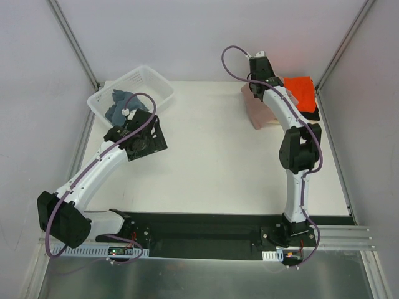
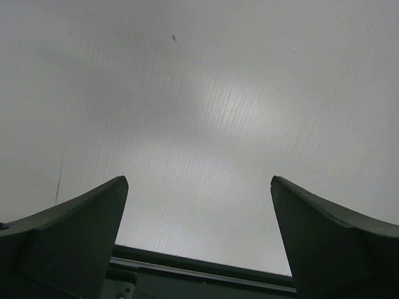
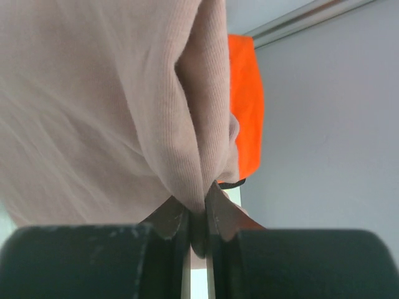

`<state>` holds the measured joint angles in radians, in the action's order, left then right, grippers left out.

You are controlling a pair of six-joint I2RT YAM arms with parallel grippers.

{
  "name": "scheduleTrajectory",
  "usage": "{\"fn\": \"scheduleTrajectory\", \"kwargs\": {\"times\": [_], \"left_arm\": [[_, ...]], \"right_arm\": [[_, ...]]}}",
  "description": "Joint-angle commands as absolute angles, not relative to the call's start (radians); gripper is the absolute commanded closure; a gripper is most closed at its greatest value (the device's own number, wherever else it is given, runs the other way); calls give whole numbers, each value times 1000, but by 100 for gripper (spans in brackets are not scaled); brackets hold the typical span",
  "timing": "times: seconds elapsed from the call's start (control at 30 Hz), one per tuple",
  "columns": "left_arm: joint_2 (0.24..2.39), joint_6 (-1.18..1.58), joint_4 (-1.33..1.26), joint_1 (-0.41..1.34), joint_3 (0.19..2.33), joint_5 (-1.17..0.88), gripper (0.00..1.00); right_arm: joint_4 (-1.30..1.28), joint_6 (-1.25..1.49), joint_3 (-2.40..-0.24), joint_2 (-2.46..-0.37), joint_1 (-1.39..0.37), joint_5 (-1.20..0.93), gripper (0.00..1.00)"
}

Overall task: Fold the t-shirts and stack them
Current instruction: Put the neatly folded tshirt into the corner of the board with the right arm

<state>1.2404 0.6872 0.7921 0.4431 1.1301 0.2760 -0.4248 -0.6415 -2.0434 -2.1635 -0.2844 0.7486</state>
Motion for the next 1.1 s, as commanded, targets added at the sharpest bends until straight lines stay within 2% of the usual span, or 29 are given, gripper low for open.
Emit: {"fn": "scheduleTrajectory", "kwargs": {"times": [0.0,0.37,1.07], "left_arm": [[1250,676,834,429,1175,316,1],[1270,667,839,428,1196,342,1],[1353,649,838,417,1250,336,1]], "right_arm": [[-325,-712,-2100,-2094,-284,785,99],[-339,-761,-2146,-2022,-287,793,99],[-235,-873,-2293,-2051,-265,801,99]]}}
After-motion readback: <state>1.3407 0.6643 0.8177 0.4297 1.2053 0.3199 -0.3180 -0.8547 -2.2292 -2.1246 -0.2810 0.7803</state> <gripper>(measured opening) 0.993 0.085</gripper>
